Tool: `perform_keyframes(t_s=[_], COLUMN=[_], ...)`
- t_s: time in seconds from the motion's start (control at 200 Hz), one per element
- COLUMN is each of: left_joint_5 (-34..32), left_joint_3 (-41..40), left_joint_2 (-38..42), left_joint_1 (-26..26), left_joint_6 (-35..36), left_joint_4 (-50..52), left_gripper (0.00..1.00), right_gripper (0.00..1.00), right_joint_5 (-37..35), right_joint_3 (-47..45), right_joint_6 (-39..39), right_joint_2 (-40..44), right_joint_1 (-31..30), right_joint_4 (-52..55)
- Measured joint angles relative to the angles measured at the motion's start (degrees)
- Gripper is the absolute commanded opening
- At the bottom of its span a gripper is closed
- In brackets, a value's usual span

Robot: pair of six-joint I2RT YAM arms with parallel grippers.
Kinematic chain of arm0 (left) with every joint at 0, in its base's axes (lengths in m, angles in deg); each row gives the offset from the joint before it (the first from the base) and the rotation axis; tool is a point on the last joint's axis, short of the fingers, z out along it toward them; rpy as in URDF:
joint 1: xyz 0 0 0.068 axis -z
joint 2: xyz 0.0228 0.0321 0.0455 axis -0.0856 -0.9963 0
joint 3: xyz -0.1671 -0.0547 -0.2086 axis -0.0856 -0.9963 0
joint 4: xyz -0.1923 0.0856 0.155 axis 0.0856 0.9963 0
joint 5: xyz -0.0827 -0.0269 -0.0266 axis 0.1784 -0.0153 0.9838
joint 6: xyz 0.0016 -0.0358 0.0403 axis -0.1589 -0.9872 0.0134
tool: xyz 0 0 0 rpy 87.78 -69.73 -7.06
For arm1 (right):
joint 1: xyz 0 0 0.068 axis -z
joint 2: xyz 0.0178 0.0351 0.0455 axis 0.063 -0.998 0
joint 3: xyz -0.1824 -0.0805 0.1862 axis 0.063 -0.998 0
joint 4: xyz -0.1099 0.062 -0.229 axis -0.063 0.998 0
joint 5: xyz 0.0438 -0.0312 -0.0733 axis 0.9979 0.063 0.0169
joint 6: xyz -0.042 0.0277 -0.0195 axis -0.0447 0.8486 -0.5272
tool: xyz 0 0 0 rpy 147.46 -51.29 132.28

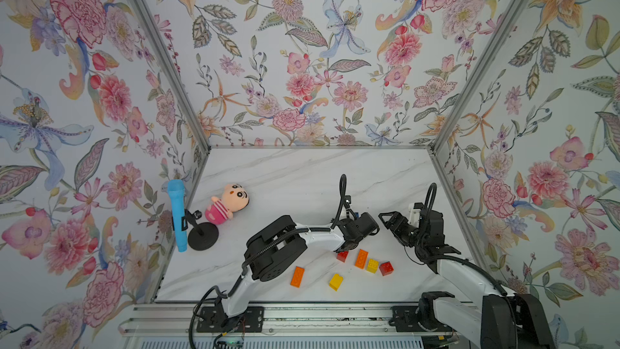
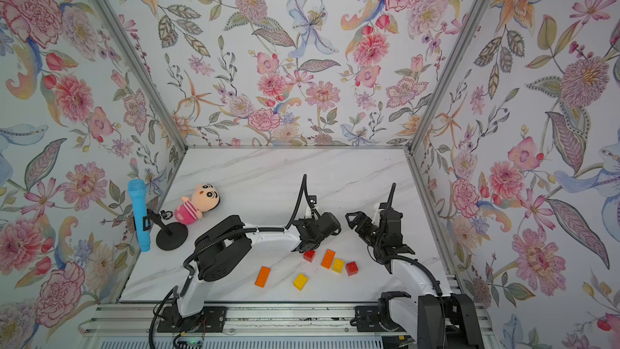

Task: Assemble the letter p with lego
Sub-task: Assemble the lego brick with the lego brick.

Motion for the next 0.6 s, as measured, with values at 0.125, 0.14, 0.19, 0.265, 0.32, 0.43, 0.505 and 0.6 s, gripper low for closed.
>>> perform_keyframes(t_s=[0.125, 0.14, 0.19, 0.265, 0.32, 0.43, 0.505, 0.6], left_joint_5=[0.55, 0.70, 1.42, 2.10, 2.56, 3.17, 3.28, 4.09], left_joint_3=[-1.05, -1.22, -1.66, -2.10, -2.12, -2.12, -2.12, -2.56], left_joint_2=[0.50, 0.63, 1.05, 1.57, 1.81, 2.03, 2.12, 2.36], left_joint_1=[-0.61, -0.76, -1.31, -2.19, -2.89, -3.98, -4.39, -5.05], left_joint_6=[1.18, 1.25, 1.97, 3.17, 4.20, 6.21, 7.28, 8.90], left_joint_4=[-1.60, -1.79, -2.16, -1.99, -1.60, -1.05, -0.92, -1.53], left_gripper=[0.00, 0.00, 0.00, 0.00, 0.00, 0.00, 0.00, 0.00], right_gripper=[0.86, 0.86, 0.86, 0.86, 0.86, 0.86, 0.86, 0.86], right_joint_5=[0.00, 0.00, 0.00, 0.00, 0.00, 0.00, 0.00, 0.00], right_joint_3=[0.00, 0.00, 0.00, 0.02, 0.02, 0.07, 0.07, 0.07], right_joint_6=[0.00, 0.00, 0.02, 0.00, 0.00, 0.00, 0.00, 0.02], right_joint_2=[0.00, 0.00, 0.00, 0.00, 0.02, 0.04, 0.07, 0.37], right_joint_1=[0.00, 0.00, 0.00, 0.00, 0.00, 0.00, 0.00, 0.00], right_joint_4=[0.02, 0.02, 0.02, 0.07, 0.22, 0.85, 1.18, 1.55])
